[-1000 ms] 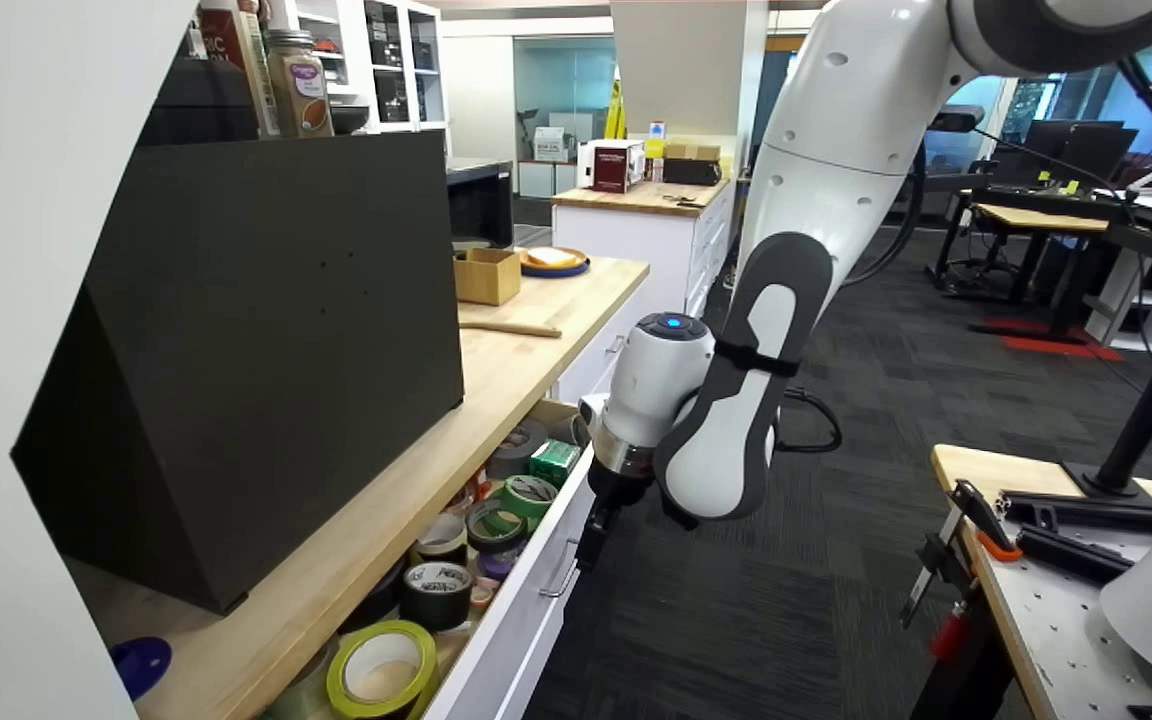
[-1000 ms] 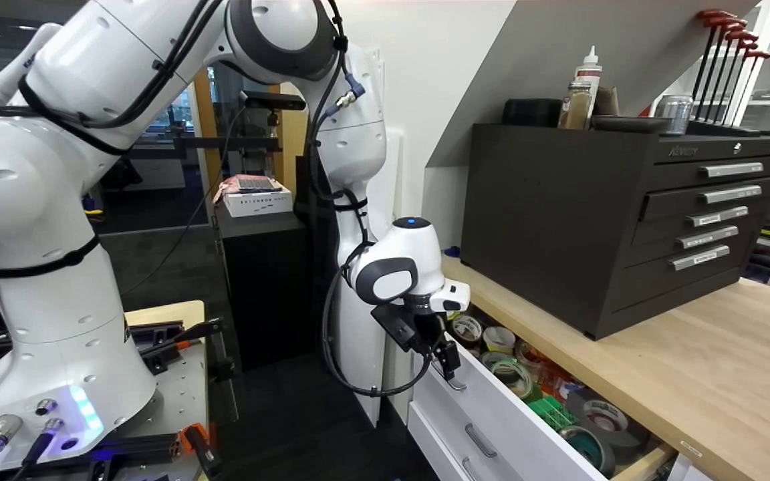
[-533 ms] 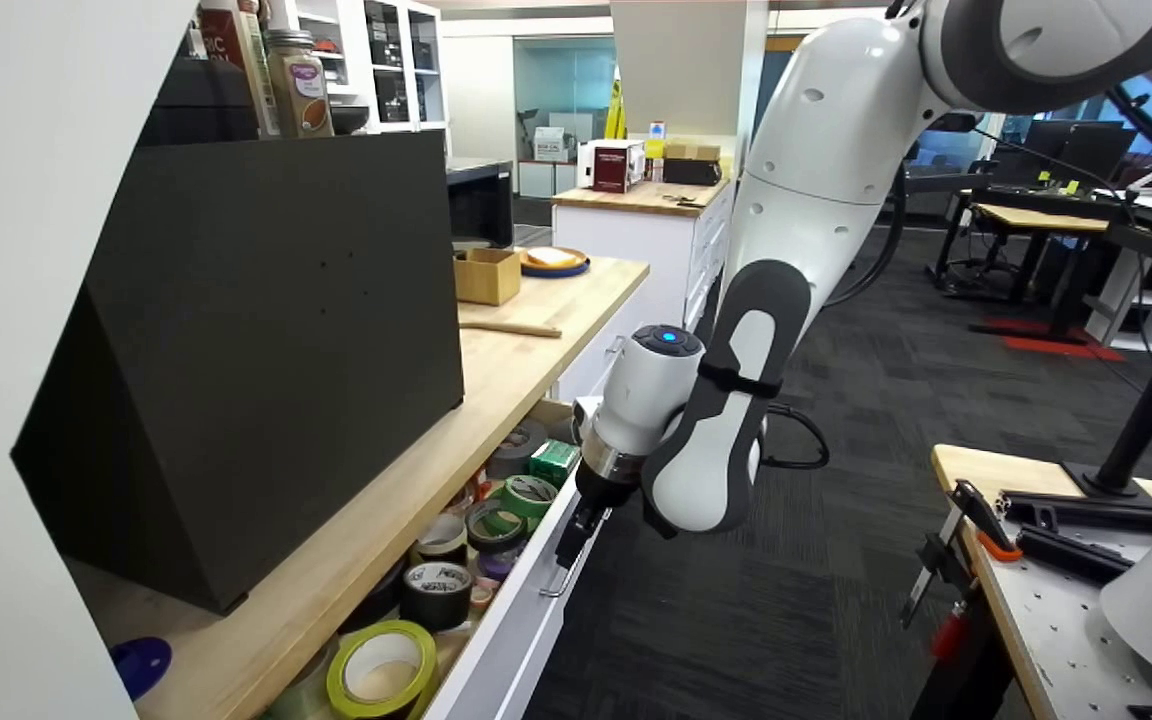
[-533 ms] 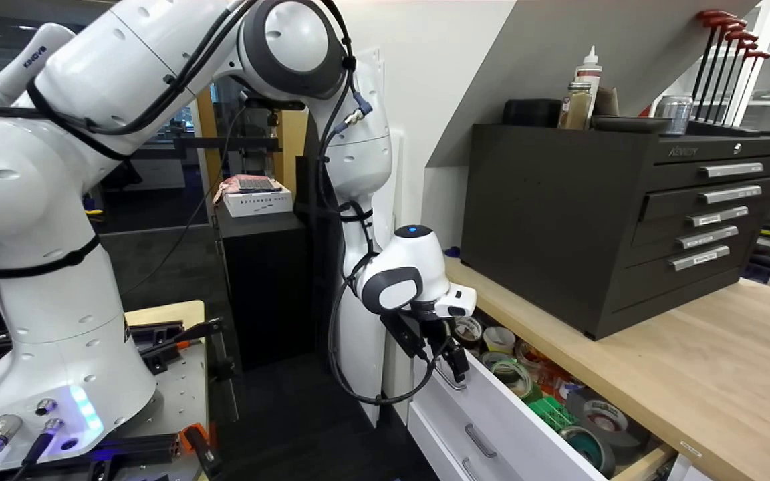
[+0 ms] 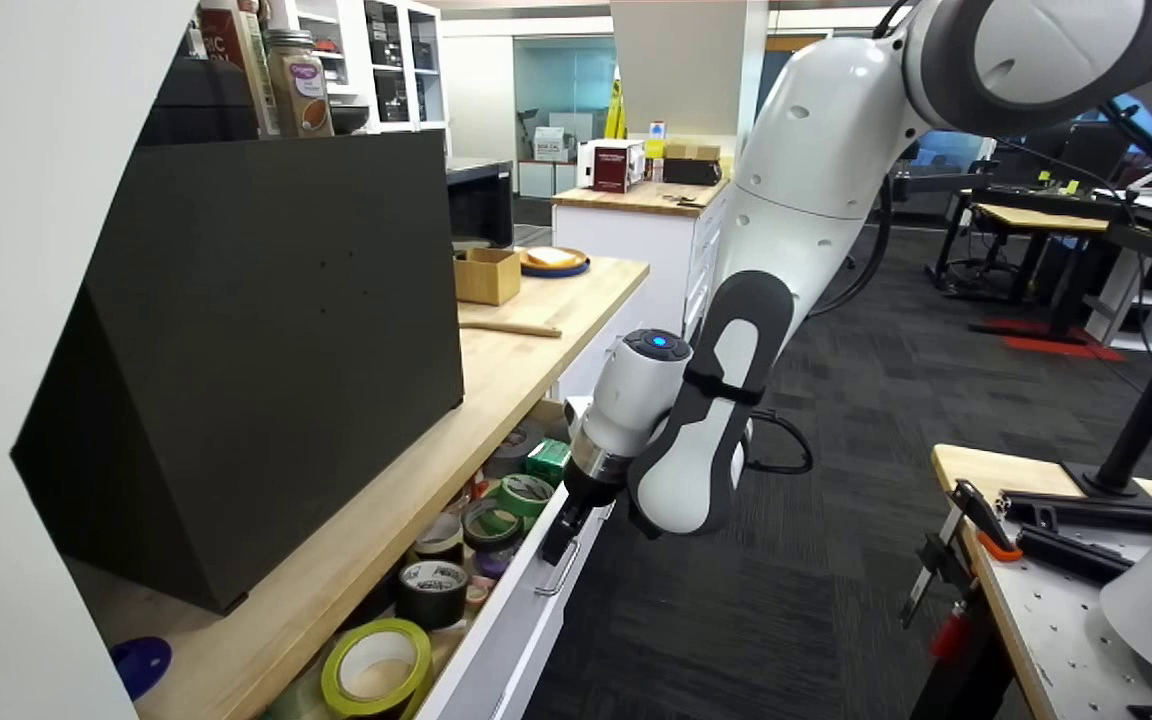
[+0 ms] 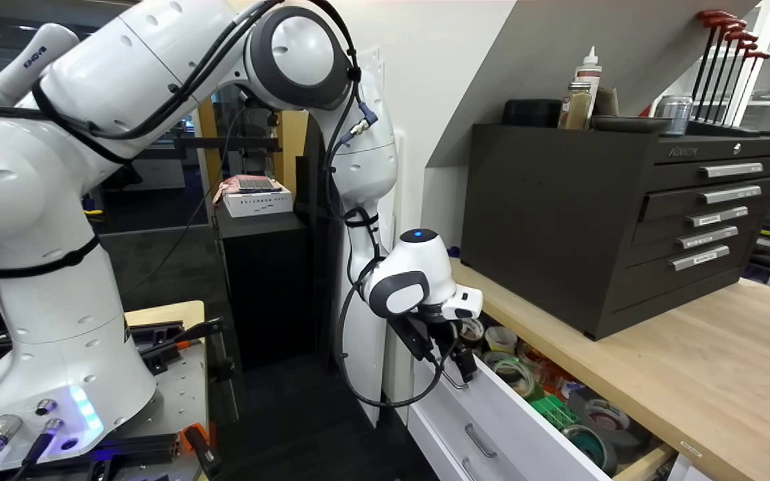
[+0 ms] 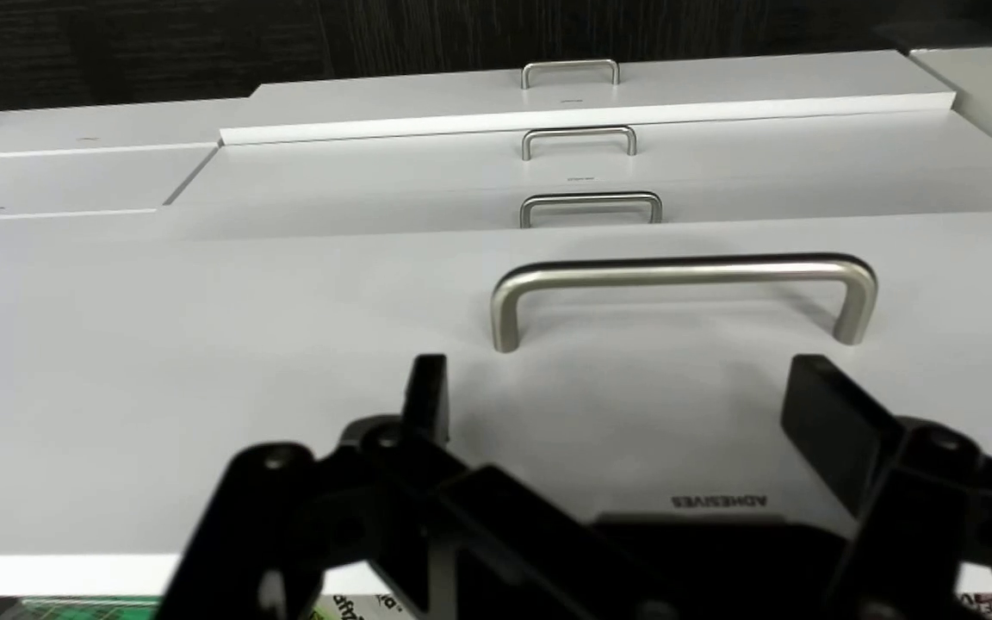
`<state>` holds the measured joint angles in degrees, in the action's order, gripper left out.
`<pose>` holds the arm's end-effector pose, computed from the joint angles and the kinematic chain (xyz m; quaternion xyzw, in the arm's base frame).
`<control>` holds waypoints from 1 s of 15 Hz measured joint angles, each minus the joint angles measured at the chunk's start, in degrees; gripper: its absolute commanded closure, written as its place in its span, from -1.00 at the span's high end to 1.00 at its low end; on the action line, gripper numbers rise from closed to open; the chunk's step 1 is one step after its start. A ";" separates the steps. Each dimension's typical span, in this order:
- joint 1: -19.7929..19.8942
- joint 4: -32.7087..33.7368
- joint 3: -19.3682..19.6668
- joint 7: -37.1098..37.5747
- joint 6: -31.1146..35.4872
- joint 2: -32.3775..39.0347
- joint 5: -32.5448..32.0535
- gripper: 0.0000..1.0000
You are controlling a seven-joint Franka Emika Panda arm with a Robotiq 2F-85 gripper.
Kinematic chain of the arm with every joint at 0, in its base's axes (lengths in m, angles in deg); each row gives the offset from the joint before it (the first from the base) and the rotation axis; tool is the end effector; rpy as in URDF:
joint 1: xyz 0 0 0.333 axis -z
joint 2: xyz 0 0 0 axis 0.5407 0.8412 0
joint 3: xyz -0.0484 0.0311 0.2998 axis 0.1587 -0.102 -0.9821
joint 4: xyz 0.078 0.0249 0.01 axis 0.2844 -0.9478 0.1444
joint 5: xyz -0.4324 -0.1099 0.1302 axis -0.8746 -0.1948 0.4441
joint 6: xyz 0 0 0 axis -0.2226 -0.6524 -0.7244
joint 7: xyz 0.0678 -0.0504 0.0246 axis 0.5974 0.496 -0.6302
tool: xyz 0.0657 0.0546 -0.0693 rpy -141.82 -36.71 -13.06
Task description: Close the top drawer of the dresser
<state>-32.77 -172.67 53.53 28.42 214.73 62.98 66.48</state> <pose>0.5831 -0.0467 -0.0478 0.9833 -0.0354 0.1762 0.0282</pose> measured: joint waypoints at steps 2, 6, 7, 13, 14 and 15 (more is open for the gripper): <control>0.48 0.89 -0.39 0.00 0.00 0.47 0.00 1.00; 1.04 4.24 -0.91 0.00 -0.03 2.16 -0.01 1.00; 1.05 5.37 -0.91 0.00 -0.04 2.73 -0.01 1.00; 1.05 12.94 -1.12 0.00 -0.15 6.38 -0.08 1.00; 1.05 14.09 -1.23 0.00 -0.15 6.86 -0.08 1.00; 1.07 15.09 -1.43 0.00 -0.15 7.23 -0.09 1.00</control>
<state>-31.70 -157.58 52.11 28.42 214.58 70.21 66.39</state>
